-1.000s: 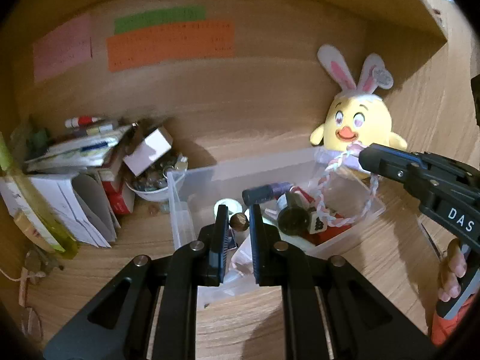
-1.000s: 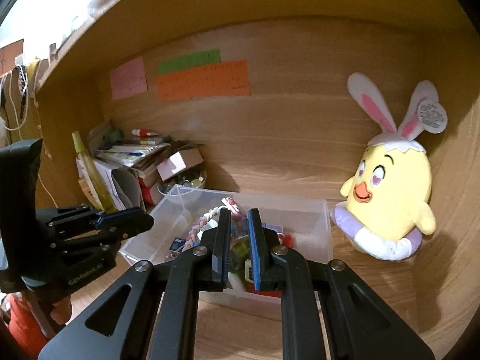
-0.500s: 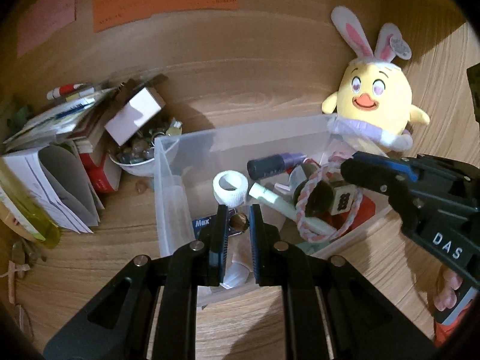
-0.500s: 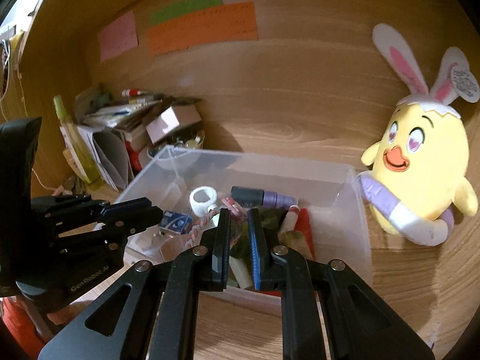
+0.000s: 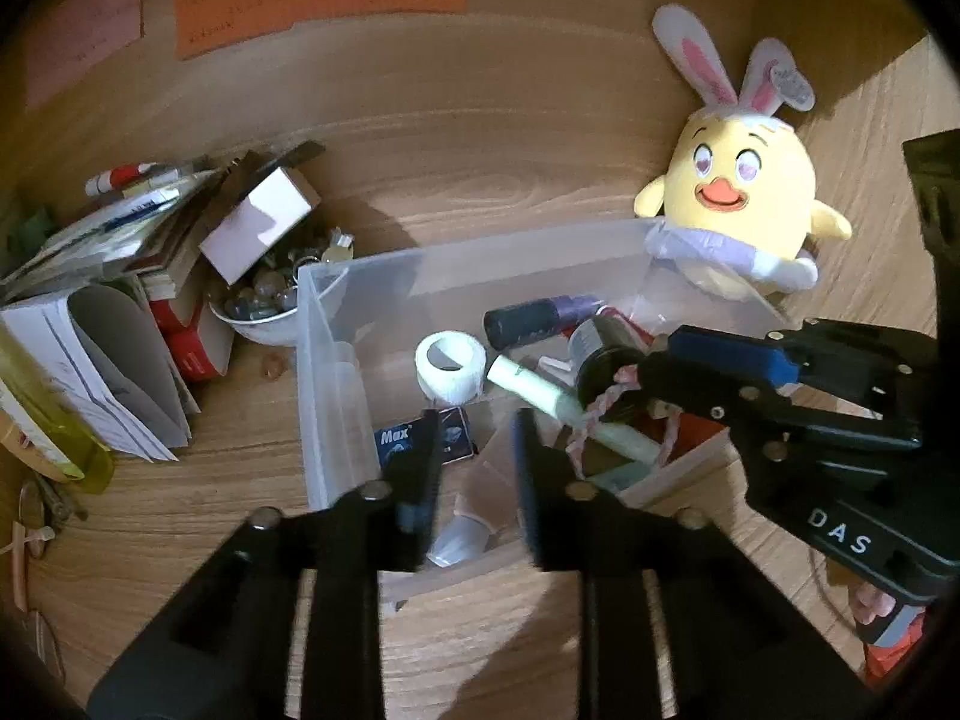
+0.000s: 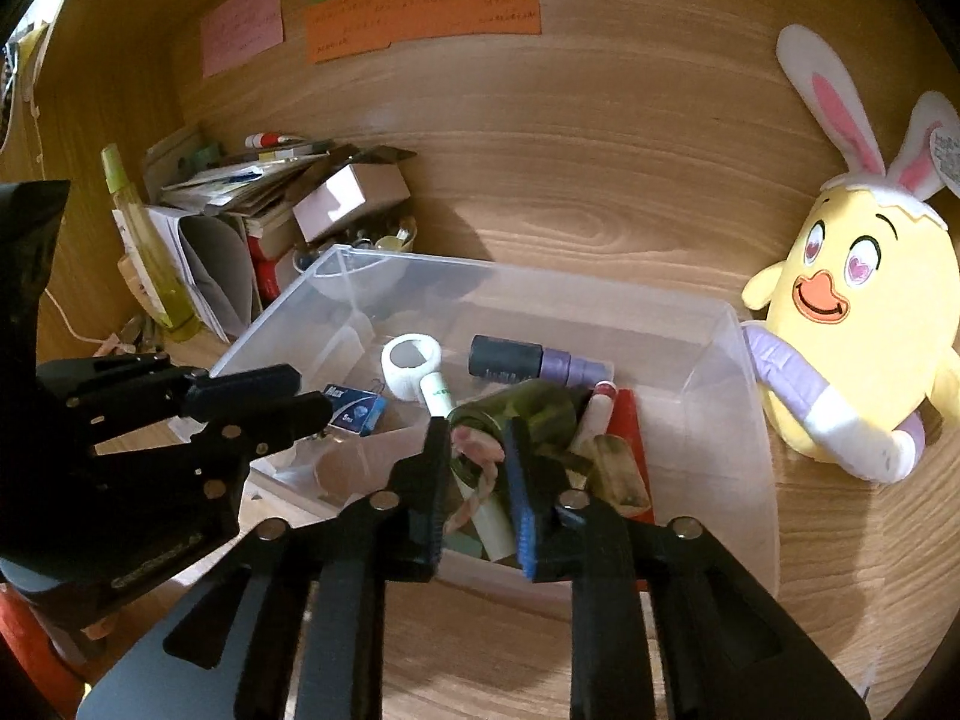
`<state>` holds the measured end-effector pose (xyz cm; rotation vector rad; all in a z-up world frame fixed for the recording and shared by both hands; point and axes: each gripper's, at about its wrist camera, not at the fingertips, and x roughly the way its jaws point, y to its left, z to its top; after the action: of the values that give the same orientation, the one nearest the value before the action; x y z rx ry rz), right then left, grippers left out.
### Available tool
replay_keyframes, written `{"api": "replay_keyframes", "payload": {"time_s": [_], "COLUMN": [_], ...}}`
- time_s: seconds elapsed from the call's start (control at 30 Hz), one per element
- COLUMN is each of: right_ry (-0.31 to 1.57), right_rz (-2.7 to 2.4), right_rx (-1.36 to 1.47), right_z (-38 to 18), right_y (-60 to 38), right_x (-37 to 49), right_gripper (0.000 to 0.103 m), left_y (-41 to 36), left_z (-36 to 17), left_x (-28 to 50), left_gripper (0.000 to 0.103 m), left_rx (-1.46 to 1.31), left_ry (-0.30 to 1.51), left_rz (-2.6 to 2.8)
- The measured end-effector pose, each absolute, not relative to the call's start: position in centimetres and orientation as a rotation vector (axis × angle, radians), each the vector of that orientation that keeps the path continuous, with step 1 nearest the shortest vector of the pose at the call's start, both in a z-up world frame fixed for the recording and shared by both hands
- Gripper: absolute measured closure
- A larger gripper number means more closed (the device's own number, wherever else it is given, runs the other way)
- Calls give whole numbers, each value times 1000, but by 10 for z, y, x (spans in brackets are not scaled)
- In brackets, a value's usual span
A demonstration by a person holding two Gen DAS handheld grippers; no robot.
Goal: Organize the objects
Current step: 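Lower the string loop into the box and open the right tool, then withdraw both tools from the box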
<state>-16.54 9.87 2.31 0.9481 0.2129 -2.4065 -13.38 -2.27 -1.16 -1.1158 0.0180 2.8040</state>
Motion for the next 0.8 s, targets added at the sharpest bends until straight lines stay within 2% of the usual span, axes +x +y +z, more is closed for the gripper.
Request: {"api": "replay_keyframes", "payload": {"time_s": [0.03, 0.17, 0.27, 0.4, 0.6, 0.73, 0.8], "right_ry": [211, 200, 193, 225, 249, 235, 212], "right_rz": [-2409, -2422, -2430, -2453, -2477, -2474, -2473], "right_rx": [945, 929, 919, 888, 850, 841, 836], "right_z": [24, 30, 34, 38, 44, 48, 49], "right_y": [99, 103, 107, 108, 113, 121, 126], "right_x": [-165, -162, -158, -151, -137, -129, -125], "right_gripper": [81, 71, 63, 46, 36, 32, 21], "left_y": [-23, -22, -22, -22, -24, -27, -28], "left_z": [-10, -1, 4, 9, 13, 11, 10], "left_x": [-132, -123, -116, -108, -93, -88, -85], "left_gripper": [67, 61, 50, 34, 20, 16, 13], "left_rx": [-1104, -1059, -1032, -1006, -977, -985, -989], "left_ry": [13, 17, 22, 27, 38, 12, 1], "left_rz": [2806, 2823, 2839, 2859, 2891, 2889, 2890]}}
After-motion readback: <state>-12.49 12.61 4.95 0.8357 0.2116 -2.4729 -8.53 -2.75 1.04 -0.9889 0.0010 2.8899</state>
